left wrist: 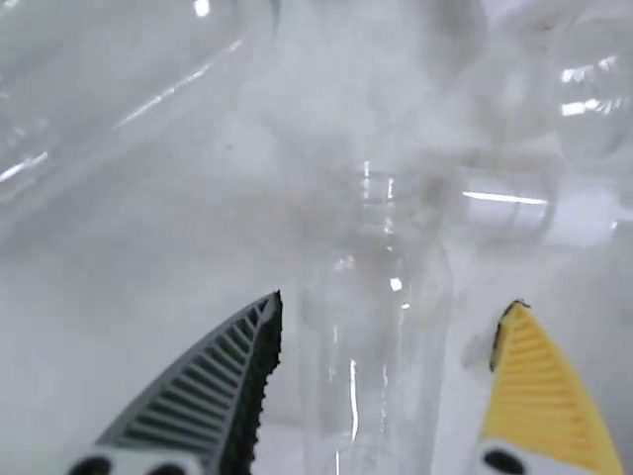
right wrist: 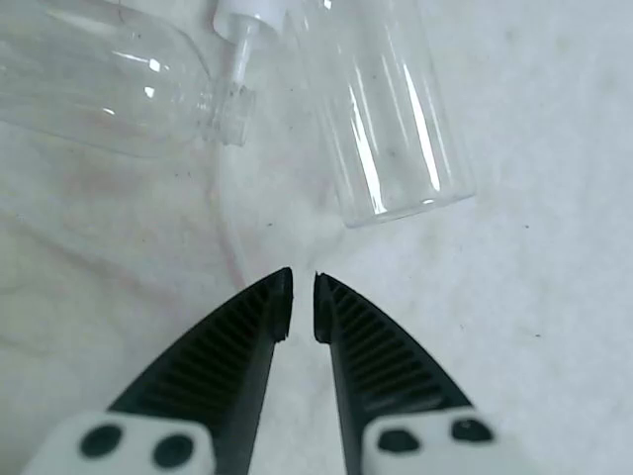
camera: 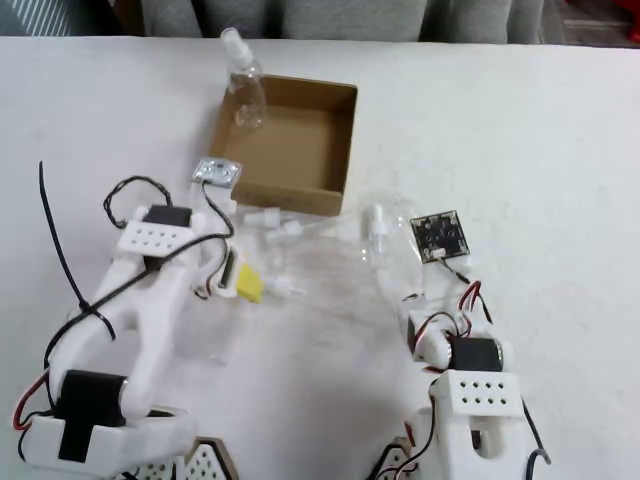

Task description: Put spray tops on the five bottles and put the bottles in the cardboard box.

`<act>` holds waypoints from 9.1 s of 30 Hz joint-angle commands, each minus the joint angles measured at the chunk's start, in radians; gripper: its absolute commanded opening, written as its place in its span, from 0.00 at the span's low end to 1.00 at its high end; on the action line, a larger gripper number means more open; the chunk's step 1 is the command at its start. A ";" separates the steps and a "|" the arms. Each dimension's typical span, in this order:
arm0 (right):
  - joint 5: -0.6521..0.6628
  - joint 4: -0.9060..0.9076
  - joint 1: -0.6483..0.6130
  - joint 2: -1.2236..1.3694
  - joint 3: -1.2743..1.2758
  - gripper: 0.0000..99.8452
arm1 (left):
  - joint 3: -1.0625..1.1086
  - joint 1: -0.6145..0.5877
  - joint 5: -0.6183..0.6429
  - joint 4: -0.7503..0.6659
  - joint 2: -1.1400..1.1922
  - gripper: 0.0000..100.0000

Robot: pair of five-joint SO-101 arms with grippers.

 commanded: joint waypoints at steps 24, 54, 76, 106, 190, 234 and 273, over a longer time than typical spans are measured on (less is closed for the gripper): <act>0.009 -0.016 0.005 -0.005 -0.006 0.02 | -0.074 -0.012 -0.026 -0.091 0.140 0.33; 0.009 -0.016 0.004 -0.007 -0.006 0.02 | -0.172 -0.002 -0.031 -0.041 0.150 0.04; 0.009 -0.016 0.004 -0.002 -0.006 0.02 | -0.325 -0.274 -0.146 0.253 -0.225 0.02; 0.009 -0.016 -0.033 -0.010 0.015 0.02 | -0.548 -1.334 -0.537 0.118 0.081 0.28; 0.009 -0.018 -0.036 -0.002 0.015 0.02 | -1.857 -1.337 -0.792 0.592 1.167 0.15; 0.009 -0.047 -0.085 -0.004 0.041 0.02 | -2.226 -1.340 -0.835 0.637 1.406 0.15; 0.009 -0.045 -0.084 -0.002 0.044 0.02 | -2.338 -1.138 -0.806 0.640 1.325 0.15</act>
